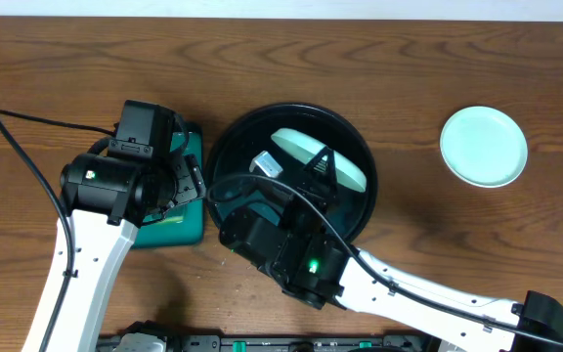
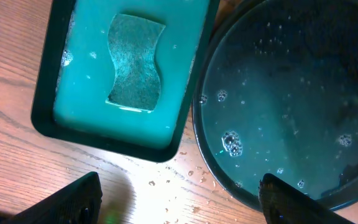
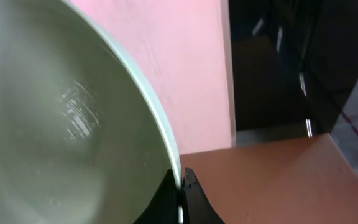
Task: Clean dirty plates on tray and stack at the side
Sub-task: 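Lift and tilt the mint-green plate upright over the black tray to drain, then carry the mint-green plate right and stack it on the plate pile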
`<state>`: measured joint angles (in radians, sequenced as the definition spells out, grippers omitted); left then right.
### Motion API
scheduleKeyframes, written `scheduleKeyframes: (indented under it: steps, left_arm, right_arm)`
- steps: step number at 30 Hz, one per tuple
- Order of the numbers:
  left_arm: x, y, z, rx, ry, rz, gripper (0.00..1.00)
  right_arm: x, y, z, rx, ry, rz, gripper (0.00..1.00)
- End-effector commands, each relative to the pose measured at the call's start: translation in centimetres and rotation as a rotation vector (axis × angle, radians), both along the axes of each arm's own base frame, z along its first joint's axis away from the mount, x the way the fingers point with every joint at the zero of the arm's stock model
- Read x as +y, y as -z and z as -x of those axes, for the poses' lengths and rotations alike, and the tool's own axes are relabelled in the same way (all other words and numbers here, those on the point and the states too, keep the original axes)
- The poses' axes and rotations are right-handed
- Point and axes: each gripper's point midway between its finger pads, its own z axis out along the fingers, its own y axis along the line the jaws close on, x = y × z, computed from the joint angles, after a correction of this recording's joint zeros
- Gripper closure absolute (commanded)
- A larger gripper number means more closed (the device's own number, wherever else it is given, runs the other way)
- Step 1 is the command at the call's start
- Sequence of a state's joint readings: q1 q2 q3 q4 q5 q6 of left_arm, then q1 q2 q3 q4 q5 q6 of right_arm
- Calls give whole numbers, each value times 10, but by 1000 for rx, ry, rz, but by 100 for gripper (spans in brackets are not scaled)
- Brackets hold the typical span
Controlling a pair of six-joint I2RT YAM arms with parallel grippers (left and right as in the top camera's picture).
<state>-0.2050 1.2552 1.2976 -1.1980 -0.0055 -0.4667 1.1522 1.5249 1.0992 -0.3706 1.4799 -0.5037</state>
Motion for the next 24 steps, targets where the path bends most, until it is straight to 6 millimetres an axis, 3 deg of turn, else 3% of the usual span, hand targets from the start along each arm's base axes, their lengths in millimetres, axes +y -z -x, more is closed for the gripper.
scheduleKeyframes:
  steps: [1,5,8,10,11,13,16,18,21,24]
  left_arm:
    - [0,3,1,13,4,-6,18]
    - [0,3,0,10,4,-5,18]
    - [-1,3,-1,7,4,-4,18]
    - [0,3,0,9,5,-5,18]
    - [0,3,1,13,5,-6,18]
    - [0,3,1,14,4,-6,18]
    - [0,3,1,16,4,-7,18]
    - [0,3,1,16,4,-6,18]
    - [0,3,1,12,4,-6,18]
    - [0,3,1,15,4,-6,18]
  right_arm:
    - [3,-4,-5,-5,-11,-87,99]
    - [-9,-14,-3,-54,44,-74,99]
    - [-1,12,-13,67,-33,-121,99]
    - [-11,-1,-9,-10,28,-113,99]
    - [-8,4,-9,9,7,-151,99]
    - [4,33,-16,165,-78,-218,99]
    - [-14,29,-16,128,-14,-276,99]
    - [-3,49,-22,257,-78,-344,99]
    - [-13,58,-25,316,-44,-430,99]
    - [-6,80,-21,441,-26,-666,99]
